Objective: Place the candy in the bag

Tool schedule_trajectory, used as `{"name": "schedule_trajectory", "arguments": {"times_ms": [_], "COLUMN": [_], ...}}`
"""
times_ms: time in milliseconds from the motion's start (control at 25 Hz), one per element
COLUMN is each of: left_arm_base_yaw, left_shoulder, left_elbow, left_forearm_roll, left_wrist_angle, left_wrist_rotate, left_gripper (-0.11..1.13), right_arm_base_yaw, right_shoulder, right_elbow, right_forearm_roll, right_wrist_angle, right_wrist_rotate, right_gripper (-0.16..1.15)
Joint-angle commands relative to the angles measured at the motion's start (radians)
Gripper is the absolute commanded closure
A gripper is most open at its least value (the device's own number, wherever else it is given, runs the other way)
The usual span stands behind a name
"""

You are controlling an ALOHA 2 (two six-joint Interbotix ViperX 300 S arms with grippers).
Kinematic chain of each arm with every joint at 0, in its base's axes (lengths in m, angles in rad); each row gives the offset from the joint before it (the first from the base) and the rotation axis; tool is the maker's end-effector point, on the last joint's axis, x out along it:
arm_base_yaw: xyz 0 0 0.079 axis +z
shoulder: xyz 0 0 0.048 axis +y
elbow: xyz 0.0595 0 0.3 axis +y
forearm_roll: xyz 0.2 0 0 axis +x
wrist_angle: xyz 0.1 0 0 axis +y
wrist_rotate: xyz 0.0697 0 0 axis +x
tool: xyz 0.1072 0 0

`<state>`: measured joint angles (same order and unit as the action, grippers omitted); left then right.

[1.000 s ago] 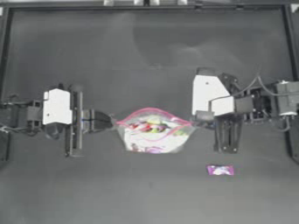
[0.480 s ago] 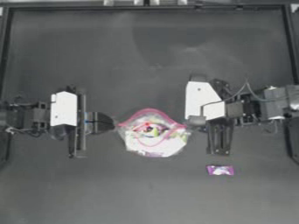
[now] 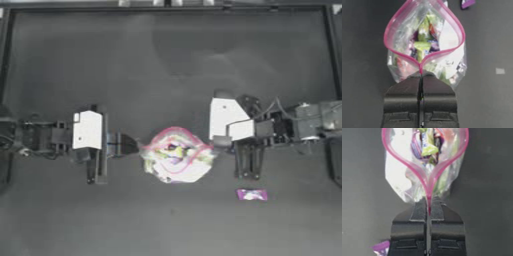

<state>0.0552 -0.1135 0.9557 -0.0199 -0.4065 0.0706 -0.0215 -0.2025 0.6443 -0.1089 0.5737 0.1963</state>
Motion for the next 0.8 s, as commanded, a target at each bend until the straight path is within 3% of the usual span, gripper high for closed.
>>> {"name": "schedule_trajectory", "arguments": {"times_ms": [40, 800], "left_arm_base_yaw": [-0.011, -0.018], "left_shoulder": [0.014, 0.1], "left_elbow": [-0.031, -0.028], "left_forearm_roll": [-0.002, -0.002], "left_wrist_angle": [-0.009, -0.064], "left_wrist_rotate": [-0.002, 0.005], "left_gripper": [0.97, 0.97], "right_arm_base_yaw": [0.002, 0.002], "right_shoulder": [-0.006, 0.021], "right_elbow": [0.003, 0.072], "right_forearm_roll": [0.002, 0.0], "right_wrist_angle": [-0.017, -0.149], "right_wrist_rotate": [0.011, 0.035], "right_gripper": [0.92, 0.92]}}
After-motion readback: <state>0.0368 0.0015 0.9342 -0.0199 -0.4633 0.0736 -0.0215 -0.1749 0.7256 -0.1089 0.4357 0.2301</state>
